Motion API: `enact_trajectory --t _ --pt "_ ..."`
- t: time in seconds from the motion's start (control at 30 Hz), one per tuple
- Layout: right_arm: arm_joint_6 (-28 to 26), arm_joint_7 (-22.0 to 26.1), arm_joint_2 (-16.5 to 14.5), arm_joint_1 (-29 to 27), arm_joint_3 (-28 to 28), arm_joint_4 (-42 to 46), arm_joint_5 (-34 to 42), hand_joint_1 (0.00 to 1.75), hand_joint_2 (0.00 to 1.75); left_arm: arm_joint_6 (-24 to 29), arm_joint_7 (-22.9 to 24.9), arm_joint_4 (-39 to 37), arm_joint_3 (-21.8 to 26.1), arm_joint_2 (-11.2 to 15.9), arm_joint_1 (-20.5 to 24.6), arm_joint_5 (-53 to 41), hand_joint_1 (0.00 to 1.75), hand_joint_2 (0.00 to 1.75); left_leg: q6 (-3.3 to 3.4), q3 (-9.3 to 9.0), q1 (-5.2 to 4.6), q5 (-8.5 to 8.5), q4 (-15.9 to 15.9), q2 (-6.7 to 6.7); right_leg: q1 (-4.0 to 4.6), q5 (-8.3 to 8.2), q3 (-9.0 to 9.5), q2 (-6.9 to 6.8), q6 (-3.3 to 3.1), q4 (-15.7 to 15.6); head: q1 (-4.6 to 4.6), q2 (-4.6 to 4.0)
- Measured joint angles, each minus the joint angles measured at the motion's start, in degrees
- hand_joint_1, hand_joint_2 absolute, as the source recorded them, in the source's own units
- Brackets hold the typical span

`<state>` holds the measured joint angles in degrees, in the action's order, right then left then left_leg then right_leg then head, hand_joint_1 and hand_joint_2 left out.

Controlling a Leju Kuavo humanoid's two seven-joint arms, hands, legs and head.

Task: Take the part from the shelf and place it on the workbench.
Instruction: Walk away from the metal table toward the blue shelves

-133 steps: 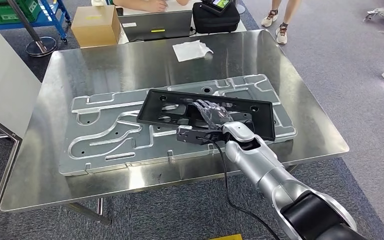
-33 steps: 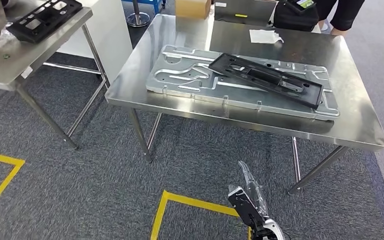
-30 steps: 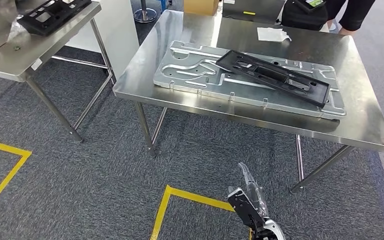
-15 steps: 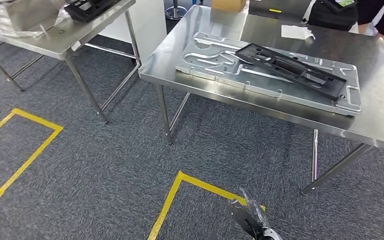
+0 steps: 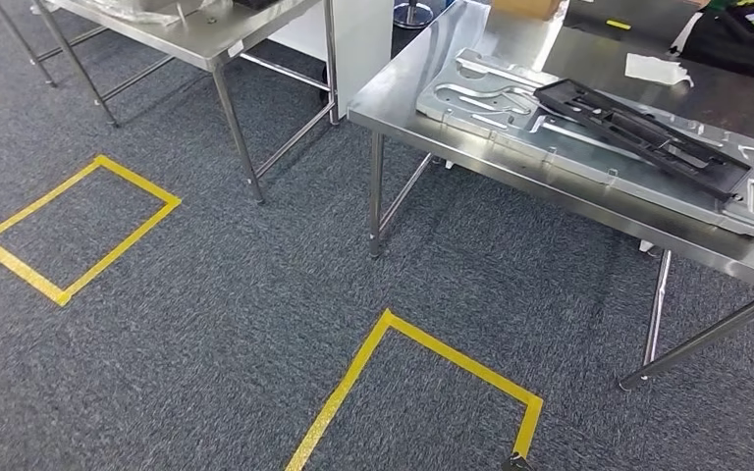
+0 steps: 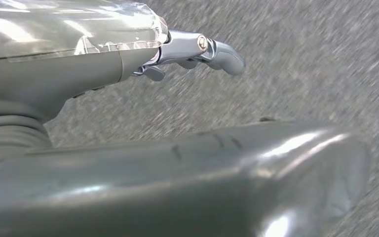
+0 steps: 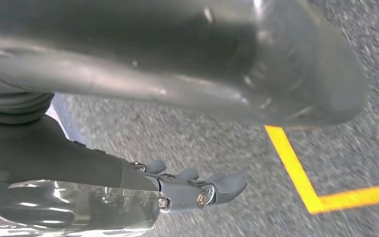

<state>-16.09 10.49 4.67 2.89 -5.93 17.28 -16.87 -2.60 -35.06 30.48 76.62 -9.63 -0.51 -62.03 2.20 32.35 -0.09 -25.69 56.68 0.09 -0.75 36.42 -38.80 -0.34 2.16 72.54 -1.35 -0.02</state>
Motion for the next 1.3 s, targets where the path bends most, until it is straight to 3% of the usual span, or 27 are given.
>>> enact_trajectory --t 0.03,0.1,0.13,0.2,0.23,0.27,0.33,0.37,0.43,0.5,0.53,0.57,0.63,0.7,0.73,0.8,0.83,0.9,0.93,1.0,1.03,1.07,1.1,1.13,1.2,1.27,1.3 --pt "0.2 0.8 0.0 0.0 0.3 -0.5 0.5 0.00 0.00 0.4 -0.3 -1.4 0.0 0.6 0.2 -0.3 0.00 0.00 -0.01 1.07 -0.16 0.83 0.1 -0.62 0.15 -0.11 0.44 0.13 -0.29 1.7 0.00 0.00" --pt "0.6 2.8 0.1 0.0 1.0 -1.0 1.2 0.00 0.00 1.1 -0.7 -4.0 0.0 1.6 0.6 -0.4 0.00 0.00 -0.19 3.01 -0.28 2.26 0.2 -1.82 0.47 -3.10 4.07 0.58 -0.90 -0.7 0.00 0.00" --pt "0.6 3.7 0.1 0.1 1.3 -1.2 1.4 0.00 0.00 1.4 -0.7 -5.3 0.0 2.1 0.8 -0.4 0.00 0.00 -0.33 3.80 -0.28 2.88 0.3 -2.40 0.58 -4.25 7.31 1.55 -1.28 -4.6 0.00 0.00" --pt "0.5 5.3 0.1 0.3 1.9 -1.3 1.7 0.00 0.00 2.0 -0.7 -7.5 0.0 2.9 1.5 -0.1 0.00 0.00 -0.77 4.86 -0.48 4.01 0.5 -3.51 0.84 -4.09 13.64 3.84 -2.03 -13.5 -0.03 0.00" --pt "0.5 5.9 0.1 0.4 2.1 -1.3 1.7 0.00 0.00 2.3 -0.6 -8.5 0.1 3.3 1.8 0.2 0.00 0.00 -1.05 5.11 -0.56 4.56 0.6 -4.04 0.96 -3.48 15.59 4.54 -2.34 -16.5 -0.04 0.00" --pt "0.4 6.3 0.0 0.6 2.2 -1.3 1.8 0.00 0.00 2.6 -0.5 -9.3 0.2 3.6 2.0 0.5 0.00 0.00 -1.35 5.23 -0.62 5.10 0.5 -4.53 1.12 -3.14 16.24 4.40 -2.60 -17.7 -0.06 0.01" --pt "0.5 6.6 -0.4 1.0 2.6 -1.3 1.9 0.00 0.00 3.0 -0.3 -10.7 0.7 4.5 2.1 1.3 0.00 0.00 -1.94 5.59 -0.61 5.65 0.5 -4.98 0.95 -3.81 15.83 3.10 -3.29 -17.9 -0.08 0.01" --pt "0.5 6.6 -0.6 1.1 2.7 -1.3 1.9 0.00 0.00 3.1 -0.1 -11.2 1.0 4.9 2.1 1.8 0.00 0.00 -2.24 6.08 -0.57 4.67 1.4 -4.39 0.83 -4.32 15.51 2.41 -3.75 -18.0 -0.13 0.01" --pt "0.7 6.6 -1.0 1.0 2.9 -1.2 1.7 0.00 0.00 3.4 0.4 -12.1 1.7 5.3 2.3 2.8 0.00 0.00 -2.92 7.93 -0.33 -0.08 6.6 -2.24 0.71 -5.22 14.72 0.90 -4.32 -18.1 -0.19 0.00" --pt "0.7 6.6 -1.4 0.5 2.9 -1.3 1.3 0.00 0.00 3.7 1.9 -12.5 2.3 5.5 2.5 2.9 0.00 0.00 -3.68 10.05 0.08 -4.46 14.3 -0.99 0.77 -5.78 13.82 -0.63 -4.31 -17.9 -0.22 0.00" --pt "0.7 6.5 -1.7 0.3 2.9 -1.4 1.1 0.00 0.00 3.9 2.9 -12.7 2.5 5.5 2.6 2.8 0.00 0.00 -3.97 10.35 0.29 -5.05 16.7 -0.70 0.77 -5.96 13.37 -1.39 -4.21 -17.7 -0.22 0.00" --pt "0.7 6.5 -2.0 0.1 2.9 -1.5 0.9 0.00 0.00 4.0 3.8 -12.9 2.6 5.5 2.6 2.6 0.00 0.00 -4.17 9.62 0.48 -4.65 17.1 -0.49 0.75 -6.09 12.96 -2.09 -4.09 -17.5 -0.22 0.00" --pt "0.6 6.5 -2.5 -0.1 2.9 -1.7 0.5 0.00 0.00 4.3 5.0 -13.2 2.7 5.6 2.6 2.3 0.00 0.00 -4.25 4.62 0.72 -2.33 10.9 0.52 0.72 -6.13 12.47 -3.31 -3.86 -17.1 -0.22 0.00" --pt "0.6 6.5 -3.0 -0.1 2.9 -1.8 0.4 0.00 0.00 4.4 5.3 -13.3 2.7 5.7 2.7 2.1 0.00 0.00 -3.59 -0.66 0.45 -1.16 3.2 2.57 0.86 -6.00 12.34 -4.33 -3.44 -16.8 -0.20 0.00" --pt "0.6 6.4 -3.1 -0.1 2.9 -1.8 0.3 0.00 0.00 4.5 5.4 -13.4 2.7 5.7 2.8 2.1 0.00 0.00 -3.10 -1.89 0.22 -1.15 1.2 3.27 0.95 -5.93 12.39 -4.75 -3.14 -16.7 -0.20 0.00" --pt "0.6 6.2 -3.4 0.0 2.9 -1.9 0.2 0.00 0.00 4.7 6.0 -13.5 2.7 5.9 2.8 2.0 0.00 0.00 -2.09 -1.87 -0.08 -1.20 0.5 2.96 1.10 -5.91 12.51 -5.54 -2.47 -16.6 -0.19 0.00" --pt "0.6 6.0 -3.4 0.0 2.9 -2.0 0.1 0.00 0.00 4.8 6.5 -13.6 2.8 5.9 2.8 1.9 0.00 0.00 -1.72 -1.88 0.05 -1.17 0.1 2.52 1.06 -5.71 12.53 -5.30 -2.06 -16.4 -0.19 0.00" --pt "0.6 5.4 -3.5 -0.2 2.9 -2.3 -0.3 0.00 0.00 5.2 7.6 -13.7 2.8 5.9 2.9 1.7 0.00 0.00 -0.94 -1.71 0.32 -0.69 -0.5 1.64 0.92 -3.89 11.39 -3.12 -1.42 -14.0 -0.17 0.00" --pt "0.6 5.1 -3.5 -0.4 2.9 -2.5 -0.6 0.00 0.00 5.5 8.0 -13.8 2.8 5.9 3.0 1.7 0.00 0.00 -0.62 -1.59 0.37 -0.45 -0.7 1.19 0.74 -2.10 9.92 -1.58 -1.23 -11.0 -0.16 0.00" --pt "0.6 4.4 -3.5 -0.9 2.8 -3.1 -1.3 0.00 0.00 5.9 8.7 -13.9 2.8 5.9 3.1 1.9 0.00 0.00 -0.30 -1.05 0.24 -0.17 -0.6 0.07 0.57 1.57 5.72 -0.08 -1.18 -2.9 -0.16 0.00" --pt "0.6 3.9 -3.5 -1.1 2.7 -3.3 -1.7 0.00 0.00 6.1 8.8 -13.9 2.9 5.9 3.1 2.0 0.00 0.00 -0.28 -0.85 0.20 -0.09 -0.5 -0.58 0.50 2.05 4.26 0.05 -1.16 -0.3 -0.16 0.00" --pt "0.5 3.4 -3.5 -1.3 2.6 -3.6 -2.0 0.00 0.00 6.1 8.9 -13.9 3.0 5.9 3.0 2.0 0.00 0.00 -0.31 -0.71 0.18 -0.05 -0.3 -1.24 0.44 1.39 3.69 0.11 -1.16 0.4 -0.16 0.00" --pt "0.5 3.0 -3.5 -1.4 2.6 -3.7 -2.2 0.00 0.00 6.2 9.0 -13.9 3.1 5.9 2.9 2.1 0.00 0.00 -0.36 -0.64 0.18 -0.04 -0.1 -1.90 0.38 -0.43 4.28 0.21 -1.19 -1.3 -0.16 0.00" --pt "0.5 2.6 -3.5 -1.4 2.5 -3.9 -2.5 0.00 0.00 6.1 9.0 -13.9 3.2 5.9 2.9 2.1 0.00 0.00 -0.44 -0.61 0.18 -0.06 0.1 -2.53 0.29 -2.90 5.78 0.56 -1.27 -4.9 -0.16 0.00" --pt "0.5 1.8 -3.3 -1.5 2.4 -4.1 -2.8 0.00 0.00 5.9 9.0 -13.9 3.2 5.8 2.9 2.1 0.00 0.00 -0.83 -0.40 0.10 -0.09 0.5 -3.64 0.14 -6.07 8.82 2.33 -1.49 -12.0 -0.16 0.00" --pt "0.5 0.9 -3.2 -1.4 2.0 -4.3 -3.2 0.00 0.00 5.5 8.9 -13.9 3.2 5.8 2.9 2.0 0.00 0.00 -1.51 0.01 0.04 0.09 0.7 -4.52 0.24 -6.58 9.72 3.26 -1.79 -14.7 -0.17 0.00" --pt "0.5 0.3 -3.2 -1.4 1.8 -4.4 -3.6 0.00 0.00 5.4 8.8 -13.9 3.2 5.8 2.9 1.9 0.00 0.00 -1.89 0.21 0.03 0.25 0.7 -4.98 0.33 -6.74 9.63 2.86 -2.03 -14.8 -0.18 0.00"
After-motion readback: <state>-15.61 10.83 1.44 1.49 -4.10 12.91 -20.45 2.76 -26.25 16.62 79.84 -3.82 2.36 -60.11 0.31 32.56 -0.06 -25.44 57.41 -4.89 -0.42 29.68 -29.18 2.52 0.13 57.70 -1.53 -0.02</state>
